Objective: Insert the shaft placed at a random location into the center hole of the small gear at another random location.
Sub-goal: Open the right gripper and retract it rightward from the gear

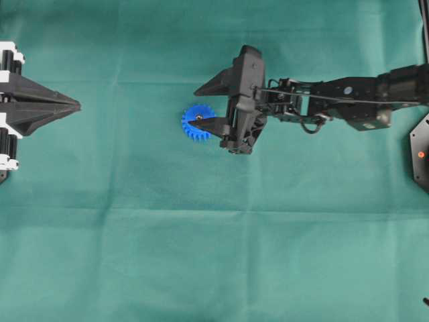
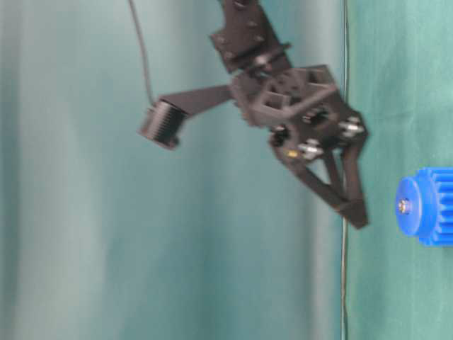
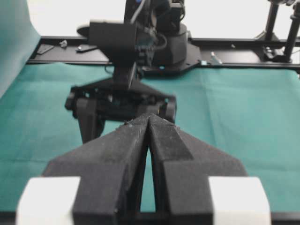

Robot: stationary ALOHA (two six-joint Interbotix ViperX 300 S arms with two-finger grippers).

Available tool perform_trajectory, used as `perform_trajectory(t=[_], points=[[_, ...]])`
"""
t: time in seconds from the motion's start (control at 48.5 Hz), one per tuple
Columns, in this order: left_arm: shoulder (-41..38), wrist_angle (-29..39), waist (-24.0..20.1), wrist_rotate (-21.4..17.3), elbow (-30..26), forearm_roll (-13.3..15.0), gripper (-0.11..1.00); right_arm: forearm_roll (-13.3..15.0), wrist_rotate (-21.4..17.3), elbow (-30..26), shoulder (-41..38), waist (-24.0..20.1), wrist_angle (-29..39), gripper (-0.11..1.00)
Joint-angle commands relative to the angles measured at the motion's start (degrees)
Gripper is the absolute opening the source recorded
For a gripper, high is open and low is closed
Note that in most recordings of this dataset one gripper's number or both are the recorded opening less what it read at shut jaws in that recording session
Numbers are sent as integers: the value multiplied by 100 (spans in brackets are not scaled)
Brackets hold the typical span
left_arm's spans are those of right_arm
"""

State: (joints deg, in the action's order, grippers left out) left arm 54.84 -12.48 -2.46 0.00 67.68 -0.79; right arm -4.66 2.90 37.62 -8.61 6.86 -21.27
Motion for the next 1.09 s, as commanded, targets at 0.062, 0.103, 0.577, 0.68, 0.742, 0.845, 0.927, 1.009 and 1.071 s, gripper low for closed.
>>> perform_trajectory(t=[0.062,0.103,0.577,0.68,0.742,0.845,0.927,1.009,1.071], points=[[-44,-44,-18,9,-105,-18,0,0,79,35,378,0,35,75],[-53,-35,-18,9,-105,-18,0,0,79,53,404,0,35,75],[-44,-26,-18,9,-105,-18,0,-18,44,923,1318,0,44,75],[-53,-18,-18,9,-105,-18,0,-18,35,1248,1714,0,53,75],[-44,-18,-18,9,-105,-18,0,-18,35,1415,1925,0,70,75],[-44,-18,-18,9,-105,-18,0,-18,35,1670,2276,0,167,75],[-44,-18,-18,18,-105,-18,0,-18,35,1854,2540,0,255,75],[-44,-18,-18,9,-105,-18,0,-44,26,2030,2786,0,325,75],[-44,-18,-18,9,-114,-18,0,-70,26,2171,2997,0,352,75]])
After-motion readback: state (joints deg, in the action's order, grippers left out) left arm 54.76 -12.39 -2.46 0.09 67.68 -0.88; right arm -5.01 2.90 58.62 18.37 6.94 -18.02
